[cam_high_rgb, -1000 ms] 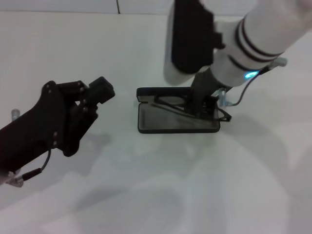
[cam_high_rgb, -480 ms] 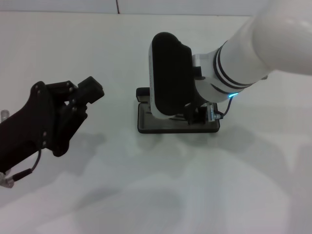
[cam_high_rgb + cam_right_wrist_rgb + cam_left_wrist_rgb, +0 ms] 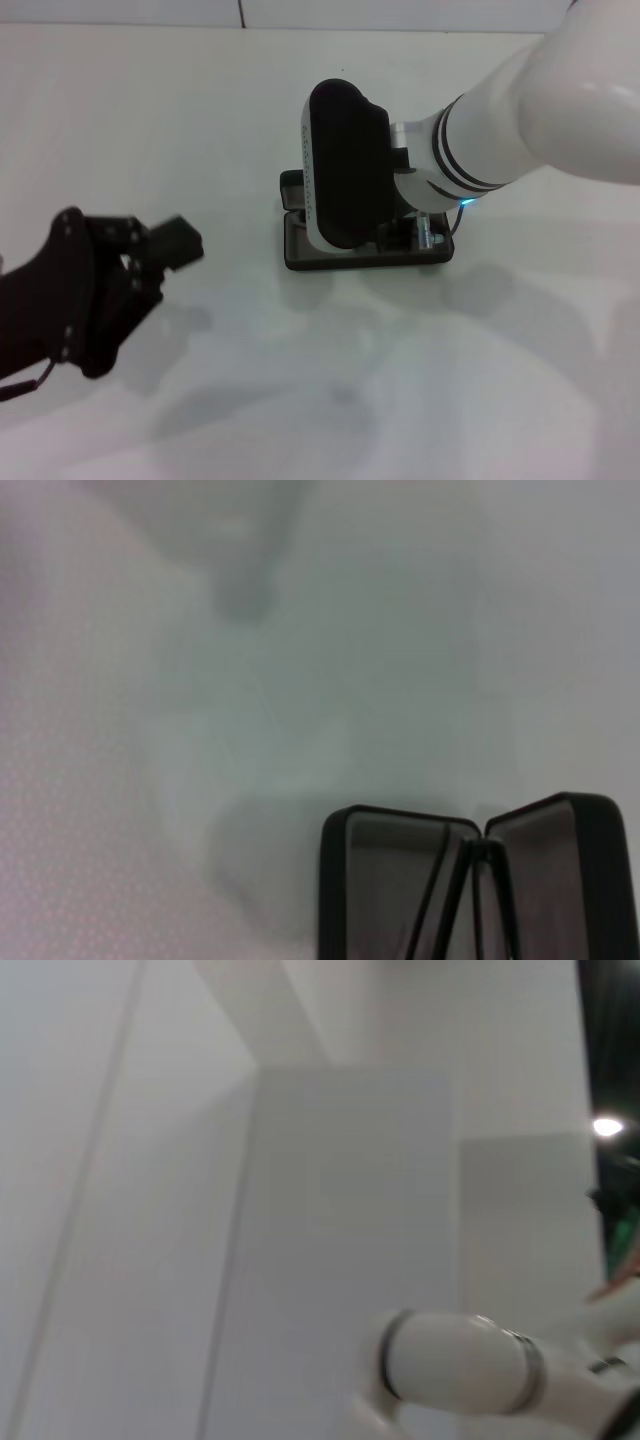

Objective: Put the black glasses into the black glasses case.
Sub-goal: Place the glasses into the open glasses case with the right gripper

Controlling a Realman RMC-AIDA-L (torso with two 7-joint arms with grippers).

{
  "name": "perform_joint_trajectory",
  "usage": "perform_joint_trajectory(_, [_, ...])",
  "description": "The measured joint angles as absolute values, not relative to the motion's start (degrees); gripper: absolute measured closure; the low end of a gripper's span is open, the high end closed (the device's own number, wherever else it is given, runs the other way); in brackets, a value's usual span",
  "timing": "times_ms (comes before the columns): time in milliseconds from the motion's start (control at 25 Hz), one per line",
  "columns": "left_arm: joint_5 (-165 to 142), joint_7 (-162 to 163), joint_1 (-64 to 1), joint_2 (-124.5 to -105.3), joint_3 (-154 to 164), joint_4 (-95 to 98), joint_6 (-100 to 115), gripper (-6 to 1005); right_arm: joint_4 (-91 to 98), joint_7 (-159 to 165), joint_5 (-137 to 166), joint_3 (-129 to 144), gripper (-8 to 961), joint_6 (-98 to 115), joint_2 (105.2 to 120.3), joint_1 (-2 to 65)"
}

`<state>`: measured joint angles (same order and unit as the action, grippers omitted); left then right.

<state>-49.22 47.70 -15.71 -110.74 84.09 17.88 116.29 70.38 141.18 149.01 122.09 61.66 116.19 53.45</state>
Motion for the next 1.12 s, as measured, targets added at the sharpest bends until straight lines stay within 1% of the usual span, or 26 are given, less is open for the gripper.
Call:
perform_joint_trajectory(120, [-51.8,48.0,-15.8,-110.22,84.2,18.1,116.3,951,70.4,141.2,149.1,122.3,846,61.4,116.19,53.4])
perform_joint_trajectory(680, [-52.3,47.3,-15.5,-110.51,83.9,17.6,116.3,951,71.9,141.2,149.9,122.9,844,63.9,116.19,53.4])
perform_joint_trajectory(880, [-51.6,45.9,-14.0,-110.76,83.8,17.7,116.3,951,72.0,141.2,150.9,123.5,844,64.2,116.19,53.4])
perform_joint_trajectory(1120, [-52.3,44.0,-12.4,-111.57,84.4,16.9,116.3,951,72.0,141.2,152.0,124.8,843,64.3,116.19,53.7])
